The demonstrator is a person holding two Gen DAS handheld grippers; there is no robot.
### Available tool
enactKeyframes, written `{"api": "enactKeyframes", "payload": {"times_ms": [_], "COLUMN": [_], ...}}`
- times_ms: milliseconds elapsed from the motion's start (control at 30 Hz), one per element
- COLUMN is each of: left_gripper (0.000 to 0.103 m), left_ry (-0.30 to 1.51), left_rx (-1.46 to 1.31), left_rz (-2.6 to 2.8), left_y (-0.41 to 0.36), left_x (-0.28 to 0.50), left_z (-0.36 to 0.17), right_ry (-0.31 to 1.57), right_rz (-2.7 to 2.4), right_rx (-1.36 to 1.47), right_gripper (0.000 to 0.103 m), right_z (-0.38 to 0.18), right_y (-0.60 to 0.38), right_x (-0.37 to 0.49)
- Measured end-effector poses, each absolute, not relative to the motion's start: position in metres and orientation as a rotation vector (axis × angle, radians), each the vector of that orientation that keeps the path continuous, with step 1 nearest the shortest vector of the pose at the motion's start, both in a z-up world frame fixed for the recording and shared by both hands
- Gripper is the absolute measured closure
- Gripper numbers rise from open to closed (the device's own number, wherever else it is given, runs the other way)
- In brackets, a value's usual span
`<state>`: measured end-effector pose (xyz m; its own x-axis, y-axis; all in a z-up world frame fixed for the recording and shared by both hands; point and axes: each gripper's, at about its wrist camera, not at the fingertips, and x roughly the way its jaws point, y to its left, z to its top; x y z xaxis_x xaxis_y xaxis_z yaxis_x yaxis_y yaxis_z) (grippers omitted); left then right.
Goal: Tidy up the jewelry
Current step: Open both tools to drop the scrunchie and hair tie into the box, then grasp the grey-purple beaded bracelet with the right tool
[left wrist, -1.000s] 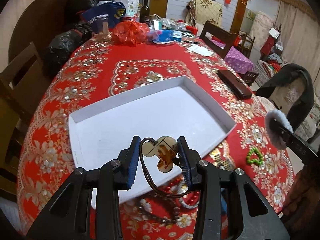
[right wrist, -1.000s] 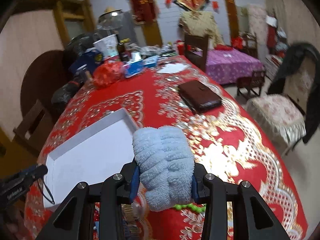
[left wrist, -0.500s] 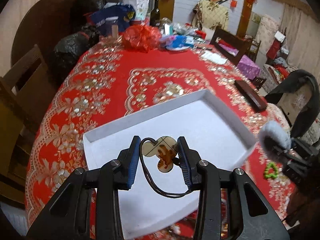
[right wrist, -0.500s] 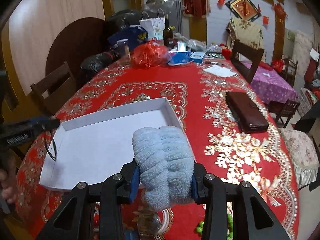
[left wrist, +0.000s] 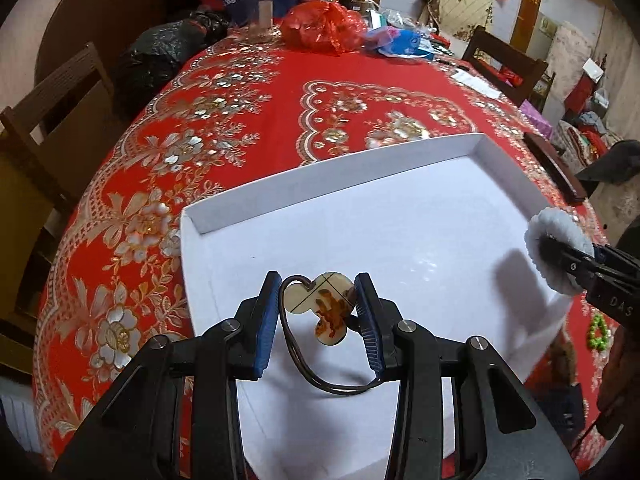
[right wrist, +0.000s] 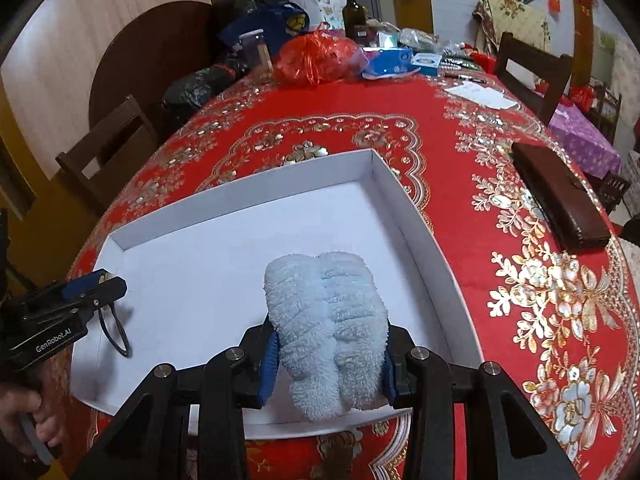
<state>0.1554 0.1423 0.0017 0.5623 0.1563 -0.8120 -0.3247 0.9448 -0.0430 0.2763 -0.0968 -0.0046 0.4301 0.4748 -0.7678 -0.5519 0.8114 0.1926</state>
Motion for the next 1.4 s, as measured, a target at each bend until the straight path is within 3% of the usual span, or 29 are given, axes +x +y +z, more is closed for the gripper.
{"api": "enactKeyframes", "payload": {"times_ms": [133, 267, 400, 500, 700, 900, 1167, 1400], "left_gripper": [0.067, 0.065, 0.046, 0.039, 0.038, 0.038, 0.038, 0.038], "left_ry": [0.942, 0.939, 0.920, 0.903, 0.848, 0.845, 0.827, 0.801], "left_rx": [-0.201, -0.192, -0.170, -0.165, -0.221, -0.282, -0.160, -0.096], "left_rz": [0.291, 0.289, 0.308, 0.335, 0.294, 0.102, -0.029, -0.071], "left_y": [0.144, 0.139, 0.139, 0.143, 0.136, 0.098, 0.033, 0.024], "left_x": [0.159, 0.157, 0.153, 0.146, 0.126, 0.101, 0.042, 0.023], "left_z": [-0.006, -0.008, -0.003, 0.003, 0.019, 0.023, 0.006, -0.010], "right_ry": [0.924, 0.905, 0.883, 0.853, 0.809, 0.866, 0.866, 0.911], "right_rz": [0.635, 0.644, 0.636, 0.626, 0.576, 0.514, 0.396, 0.447], "right_rx": [-0.094, -0.072, -0.061, -0.034, -0.037, 0.058, 0.140, 0.076], "right_gripper": [0.054, 0.053, 0.053, 0.053, 0.053, 0.052, 0.045, 0.042], "right_z": [-0.004, 0.000, 0.006, 0.016, 0.036, 0.023, 0.017, -0.002], "right_y": [-0.096, -0.098, -0.103, -0.110, -0.140, -0.199, -0.262, -0.258], "right_x": [0.276, 0.276, 0.275, 0.270, 0.240, 0.192, 0.135, 0.082]}}
